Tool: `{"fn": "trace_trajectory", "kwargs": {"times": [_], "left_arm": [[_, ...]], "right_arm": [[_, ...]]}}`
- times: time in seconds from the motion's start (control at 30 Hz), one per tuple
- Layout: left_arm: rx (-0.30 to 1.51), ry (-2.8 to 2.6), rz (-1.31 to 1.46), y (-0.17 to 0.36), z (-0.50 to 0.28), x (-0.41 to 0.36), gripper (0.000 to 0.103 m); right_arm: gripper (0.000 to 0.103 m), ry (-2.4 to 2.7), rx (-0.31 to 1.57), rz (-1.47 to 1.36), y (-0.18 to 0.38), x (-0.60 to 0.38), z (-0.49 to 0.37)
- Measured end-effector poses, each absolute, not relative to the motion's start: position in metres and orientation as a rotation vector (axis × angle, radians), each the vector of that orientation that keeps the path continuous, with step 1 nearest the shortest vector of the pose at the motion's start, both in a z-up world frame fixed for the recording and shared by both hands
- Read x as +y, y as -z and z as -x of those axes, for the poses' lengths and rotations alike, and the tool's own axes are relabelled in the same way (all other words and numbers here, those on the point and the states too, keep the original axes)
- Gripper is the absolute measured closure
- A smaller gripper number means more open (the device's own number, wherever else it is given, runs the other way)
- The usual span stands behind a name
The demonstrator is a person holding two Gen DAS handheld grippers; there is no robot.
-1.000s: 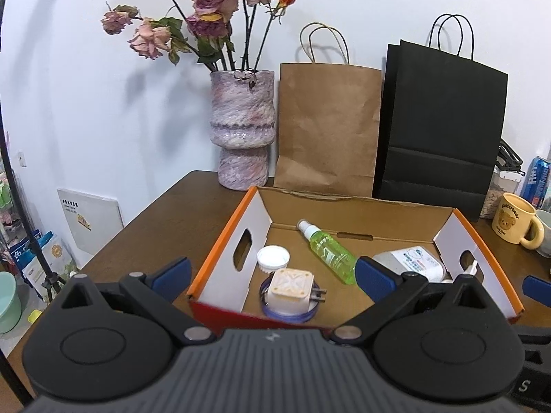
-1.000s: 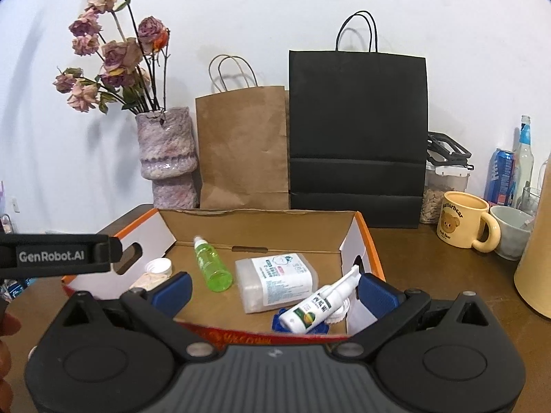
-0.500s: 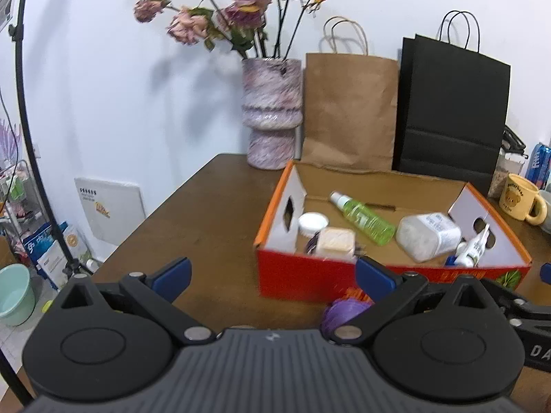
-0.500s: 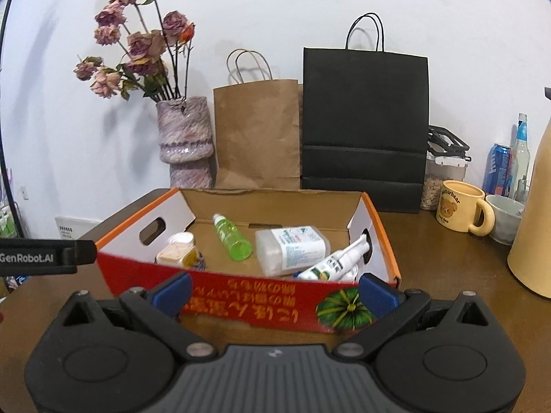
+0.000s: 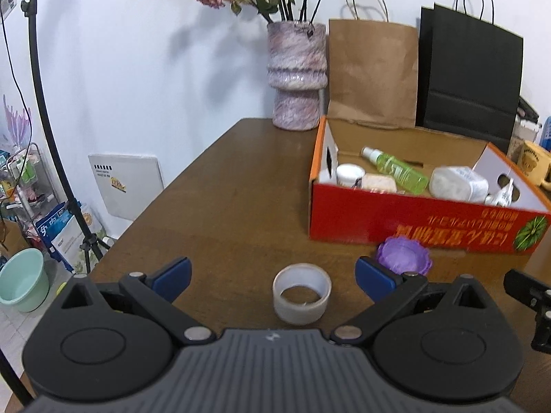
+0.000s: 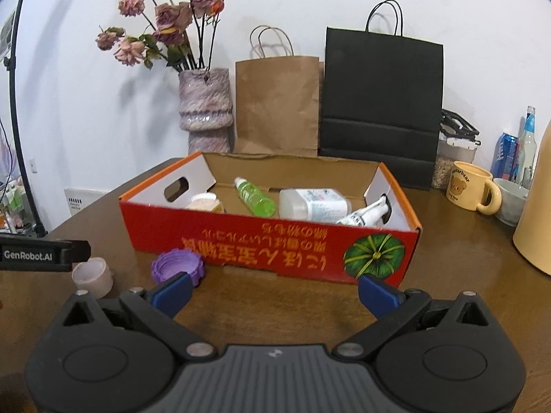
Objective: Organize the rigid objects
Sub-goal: 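Move both open tools back from the box toward the tape roll and purple cap, then grasp the white tape roll with the left tool while the right tool grasps the purple cap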
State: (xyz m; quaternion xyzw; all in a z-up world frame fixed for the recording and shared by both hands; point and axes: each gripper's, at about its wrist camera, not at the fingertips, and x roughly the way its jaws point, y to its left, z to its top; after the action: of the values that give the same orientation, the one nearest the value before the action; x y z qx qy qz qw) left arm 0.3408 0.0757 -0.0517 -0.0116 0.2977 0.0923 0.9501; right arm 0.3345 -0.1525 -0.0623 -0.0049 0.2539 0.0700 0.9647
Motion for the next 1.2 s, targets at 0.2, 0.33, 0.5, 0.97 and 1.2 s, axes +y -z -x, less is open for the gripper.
{"fn": "trace_trajectory", "kwargs": {"times": [0.2, 0.33, 0.5, 0.97, 1.2], "left_arm": [[0.657, -0.172, 0.019, 0.069, -0.344, 0.080, 0.000], [0.672, -0.159, 0.012, 0.076, -0.348, 0.078, 0.000], [0.682, -0.149, -0.002, 0.084, -0.354, 0.074, 0.000], [0.694, -0.100, 0.015, 0.089, -0.361, 0.073, 0.044], [0.686, -0.081, 0.031, 0.087, -0.359, 0.074, 0.059]], "right_arm": [[0.000, -0.139, 0.535, 0.011, 0.071, -0.146, -0.335], [0.000, -0.135, 0.541, 0.006, 0.076, -0.145, -0.336], [0.000, -0.131, 0.548, -0.007, 0.080, -0.145, -0.338], [0.000, -0.131, 0.560, -0.009, 0.085, -0.142, -0.342], [0.000, -0.138, 0.563, -0.003, 0.086, -0.138, -0.344]]}}
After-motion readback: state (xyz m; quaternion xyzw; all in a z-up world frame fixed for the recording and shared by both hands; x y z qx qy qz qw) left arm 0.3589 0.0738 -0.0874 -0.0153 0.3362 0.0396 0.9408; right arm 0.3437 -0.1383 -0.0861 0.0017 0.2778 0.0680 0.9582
